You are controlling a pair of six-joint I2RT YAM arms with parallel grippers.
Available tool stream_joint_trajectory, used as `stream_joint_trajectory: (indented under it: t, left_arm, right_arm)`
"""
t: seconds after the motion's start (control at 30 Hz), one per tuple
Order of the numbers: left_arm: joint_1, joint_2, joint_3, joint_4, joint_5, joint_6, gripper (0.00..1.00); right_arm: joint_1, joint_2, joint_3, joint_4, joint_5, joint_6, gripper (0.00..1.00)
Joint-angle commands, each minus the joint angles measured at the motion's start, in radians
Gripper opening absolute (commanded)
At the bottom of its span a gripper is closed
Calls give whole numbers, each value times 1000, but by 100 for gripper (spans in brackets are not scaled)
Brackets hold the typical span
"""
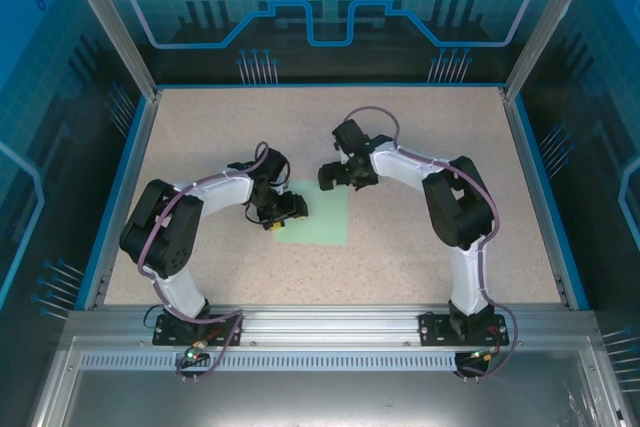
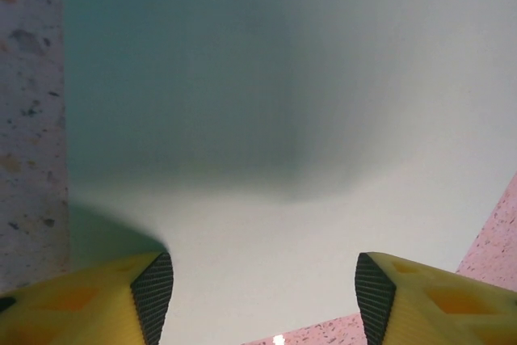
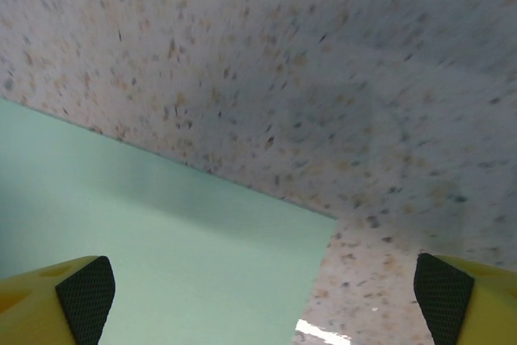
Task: Fold a paper plane with a square sheet of paper (fold left side to right side)
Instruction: Pick up the square sheet of paper from the center of the table.
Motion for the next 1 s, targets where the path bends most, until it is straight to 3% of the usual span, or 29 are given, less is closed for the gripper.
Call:
stream_joint_trajectory:
  t: [0.0, 0.37, 0.7, 0.8, 0.97]
  left_arm:
    - [4, 16, -37, 4, -3, 7, 62]
    - [4, 58, -61, 24, -20, 7, 49]
    - [4, 54, -73, 60, -13, -5, 45]
    - [4, 48, -68, 66, -6, -6, 45]
    - [7, 10, -61, 87, 7, -10, 45]
  right_arm:
    - [30, 36, 36, -76, 9, 26, 99]
    - [94, 57, 19, -88, -112, 39, 98]
    - [132, 25, 18, -96, -154, 41, 94]
    - [132, 24, 21, -103, -161, 33, 88]
    - [129, 24, 20, -93, -213, 16, 69]
